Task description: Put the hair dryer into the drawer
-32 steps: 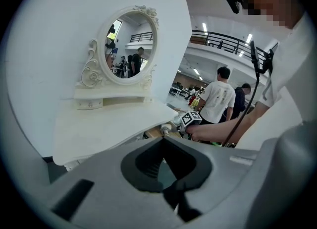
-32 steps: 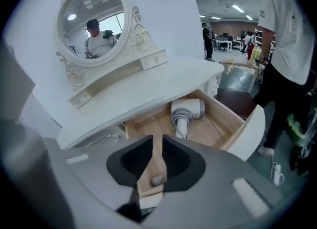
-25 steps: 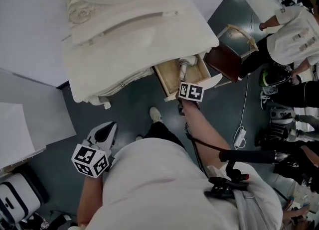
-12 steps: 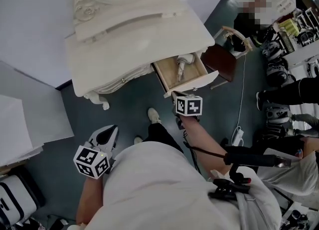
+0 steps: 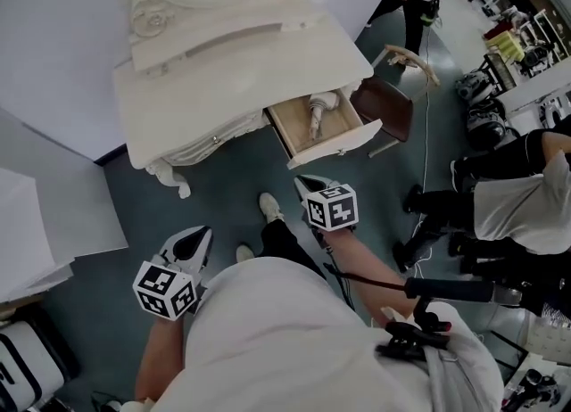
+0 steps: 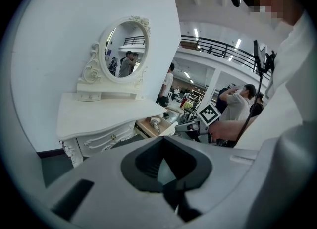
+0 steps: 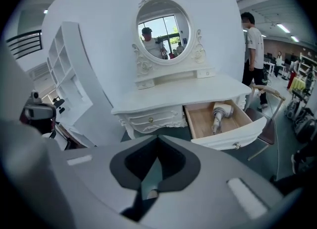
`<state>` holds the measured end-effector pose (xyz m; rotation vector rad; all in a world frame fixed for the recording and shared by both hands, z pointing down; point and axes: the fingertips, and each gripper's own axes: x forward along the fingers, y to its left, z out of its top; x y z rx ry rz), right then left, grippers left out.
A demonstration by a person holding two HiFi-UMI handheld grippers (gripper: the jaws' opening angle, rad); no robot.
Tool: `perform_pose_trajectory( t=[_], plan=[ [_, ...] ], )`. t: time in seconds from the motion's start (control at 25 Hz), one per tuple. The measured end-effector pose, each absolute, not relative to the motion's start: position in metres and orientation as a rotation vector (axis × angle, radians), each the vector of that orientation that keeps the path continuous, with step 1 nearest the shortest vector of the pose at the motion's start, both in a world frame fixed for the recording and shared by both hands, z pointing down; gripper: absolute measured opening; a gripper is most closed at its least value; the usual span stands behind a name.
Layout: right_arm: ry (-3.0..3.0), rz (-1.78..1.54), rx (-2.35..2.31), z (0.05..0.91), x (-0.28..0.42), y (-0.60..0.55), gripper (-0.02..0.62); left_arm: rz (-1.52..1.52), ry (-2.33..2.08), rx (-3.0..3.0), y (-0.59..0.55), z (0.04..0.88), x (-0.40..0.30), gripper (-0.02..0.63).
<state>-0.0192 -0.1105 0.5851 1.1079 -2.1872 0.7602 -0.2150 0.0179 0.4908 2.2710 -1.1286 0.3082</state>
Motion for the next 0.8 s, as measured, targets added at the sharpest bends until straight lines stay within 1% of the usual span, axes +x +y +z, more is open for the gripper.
perform_pose_trajectory(
  t=[0.36, 0.8],
  plan=[
    [-2.271, 0.657, 0.979, 0.564, -0.046, -0.071, 0.000, 0.288, -1.111, 2.281, 0.029, 0.492, -0.213, 0.003],
    [-2.301, 0.619, 0.900, 0.562, -0.058, -0.048, 0.000, 0.328, -1.096, 2.294, 0.040, 0.495, -0.208, 0.003]
  ],
)
